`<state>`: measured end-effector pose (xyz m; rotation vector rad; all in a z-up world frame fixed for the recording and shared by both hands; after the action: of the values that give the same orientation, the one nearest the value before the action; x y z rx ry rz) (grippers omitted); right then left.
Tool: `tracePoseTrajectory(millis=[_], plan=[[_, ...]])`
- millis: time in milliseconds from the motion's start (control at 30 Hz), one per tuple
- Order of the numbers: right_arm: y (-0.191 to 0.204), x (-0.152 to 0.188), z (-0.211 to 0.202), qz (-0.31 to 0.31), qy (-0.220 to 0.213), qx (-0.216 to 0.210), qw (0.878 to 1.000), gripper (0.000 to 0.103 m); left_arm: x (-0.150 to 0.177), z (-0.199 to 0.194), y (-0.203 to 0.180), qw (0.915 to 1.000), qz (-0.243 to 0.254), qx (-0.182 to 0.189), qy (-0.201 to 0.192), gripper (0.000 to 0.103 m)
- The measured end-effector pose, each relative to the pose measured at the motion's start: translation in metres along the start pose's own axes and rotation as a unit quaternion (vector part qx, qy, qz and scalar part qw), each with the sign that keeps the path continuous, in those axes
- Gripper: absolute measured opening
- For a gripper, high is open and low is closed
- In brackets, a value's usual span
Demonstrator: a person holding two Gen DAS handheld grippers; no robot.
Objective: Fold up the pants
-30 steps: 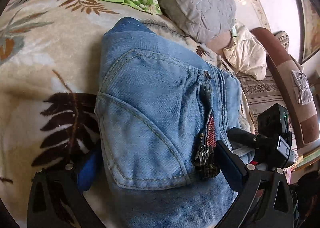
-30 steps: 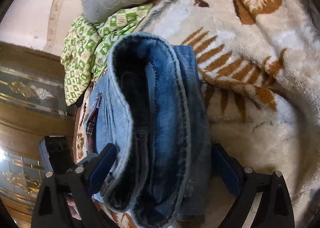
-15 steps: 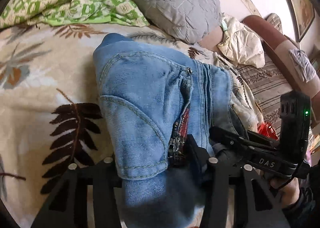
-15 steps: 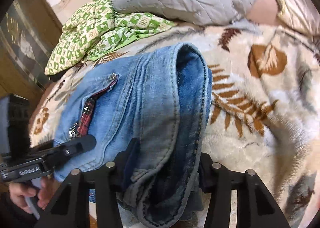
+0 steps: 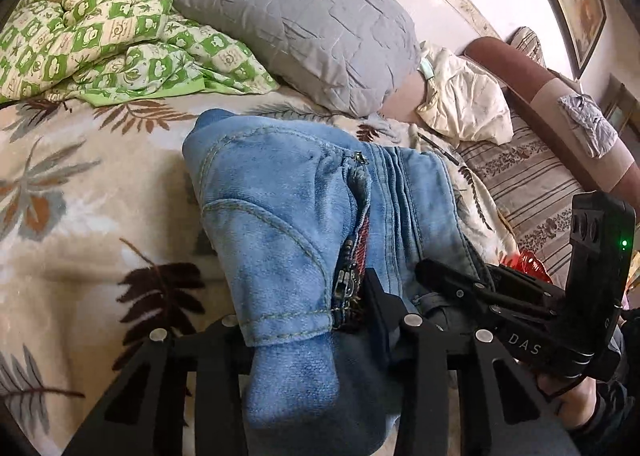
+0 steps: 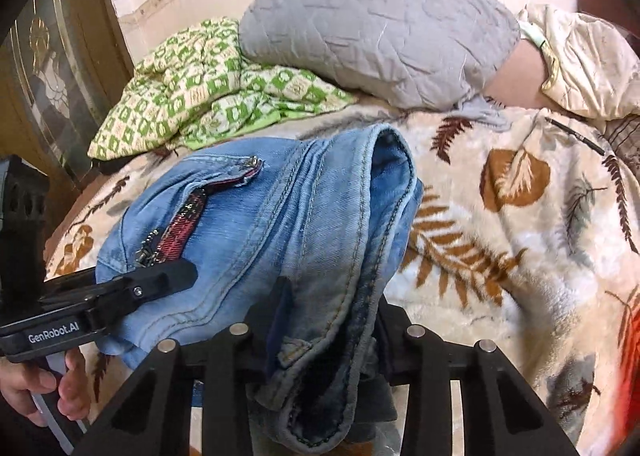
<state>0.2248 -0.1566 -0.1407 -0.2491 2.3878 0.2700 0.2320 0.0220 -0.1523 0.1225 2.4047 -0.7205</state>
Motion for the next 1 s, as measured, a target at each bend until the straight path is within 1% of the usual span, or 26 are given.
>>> tracePoseTrajectory(millis=[67, 100, 133, 167, 200, 233, 267, 300, 333, 367, 400, 467, 533, 567, 633, 700, 733, 800, 867, 933, 1000], plan=[[0.004, 0.000, 0.007, -0.004, 0.004, 0.003, 1.000, 0.039, 0.007, 0.013, 0.011, 0.9995, -0.004, -0.016, 0.028, 0.042], [0.006, 0.003, 0.016, -0.004, 0.016, 0.007, 1.000, 0.039, 0.014, 0.022, 0.016, 0.9986, -0.004, -0.029, 0.044, 0.046], [0.006, 0.007, 0.023, -0.005, 0.026, 0.010, 1.000, 0.040, 0.019, 0.029, 0.019, 0.9985, -0.005, -0.030, 0.045, 0.054], [0.006, 0.012, 0.033, -0.007, 0.037, 0.014, 0.999, 0.044, 0.021, 0.028, 0.022, 0.9989, -0.015, -0.025, 0.037, 0.057], [0.004, 0.017, 0.037, -0.004, 0.039, 0.018, 0.999, 0.049, 0.020, 0.027, 0.026, 0.9986, -0.030, -0.024, 0.036, 0.065], [0.000, 0.019, 0.037, 0.007, 0.034, 0.015, 0.999, 0.055, 0.019, 0.024, 0.029, 0.9978, -0.046, -0.032, 0.035, 0.081], [-0.004, 0.020, 0.035, 0.017, 0.033, 0.010, 0.999, 0.068, 0.017, 0.021, 0.030, 0.9969, -0.055, -0.045, 0.034, 0.090], [-0.009, 0.019, 0.033, 0.029, 0.037, 0.008, 0.999, 0.075, 0.016, 0.017, 0.031, 0.9963, -0.059, -0.054, 0.032, 0.099], [-0.016, 0.017, 0.028, 0.041, 0.041, 0.011, 0.998, 0.088, 0.014, 0.008, 0.031, 0.9956, -0.064, -0.062, 0.030, 0.100], [-0.021, 0.013, 0.021, 0.047, 0.037, 0.013, 0.998, 0.098, 0.012, -0.001, 0.030, 0.9953, -0.067, -0.064, 0.028, 0.100], [-0.023, 0.010, 0.012, 0.047, 0.030, 0.014, 0.998, 0.103, 0.011, -0.009, 0.029, 0.9952, -0.068, -0.067, 0.024, 0.101], [-0.023, 0.001, -0.015, 0.032, 0.008, 0.034, 0.999, 0.103, 0.007, -0.041, 0.016, 0.9934, -0.058, -0.097, -0.018, 0.102], [-0.017, -0.008, -0.048, 0.011, -0.020, 0.067, 0.998, 0.103, 0.003, -0.076, -0.004, 0.9879, -0.035, -0.132, -0.074, 0.103], [-0.014, -0.010, -0.061, 0.002, -0.030, 0.079, 0.996, 0.103, 0.003, -0.092, -0.015, 0.9831, -0.021, -0.153, -0.098, 0.103], [-0.003, -0.016, -0.094, -0.020, -0.057, 0.109, 0.992, 0.103, 0.006, -0.124, -0.036, 0.9684, 0.001, -0.202, -0.147, 0.103], [0.006, -0.018, -0.120, -0.033, -0.076, 0.123, 0.989, 0.103, 0.010, -0.145, -0.049, 0.9579, 0.014, -0.227, -0.175, 0.103], [0.011, -0.017, -0.135, -0.035, -0.086, 0.128, 0.987, 0.103, 0.016, -0.157, -0.058, 0.9539, 0.022, -0.231, -0.190, 0.103], [0.017, -0.012, -0.156, -0.035, -0.099, 0.130, 0.986, 0.103, 0.024, -0.168, -0.064, 0.9538, 0.024, -0.225, -0.198, 0.103], [0.023, 0.001, -0.173, -0.035, -0.104, 0.138, 0.984, 0.103, 0.037, -0.173, -0.070, 0.9562, 0.027, -0.220, -0.191, 0.103], [0.025, 0.016, -0.182, -0.026, -0.102, 0.143, 0.984, 0.103, 0.049, -0.173, -0.076, 0.9539, 0.032, -0.234, -0.186, 0.103], [0.025, 0.035, -0.186, -0.007, -0.095, 0.137, 0.986, 0.103, 0.058, -0.172, -0.083, 0.9504, 0.034, -0.251, -0.180, 0.103]])
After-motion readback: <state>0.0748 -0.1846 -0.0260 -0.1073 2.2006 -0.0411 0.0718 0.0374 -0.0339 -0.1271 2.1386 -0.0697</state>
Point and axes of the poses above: each gripper's, at about its wrist camera, not at the fingertips, and z roughly the way its jaws point, y to its left, x to its underside, the point moved 3 cm from there along z, roughly the way its jaws point, and after that the axes turned 3 degrees about -z, right-handed, at the moved point
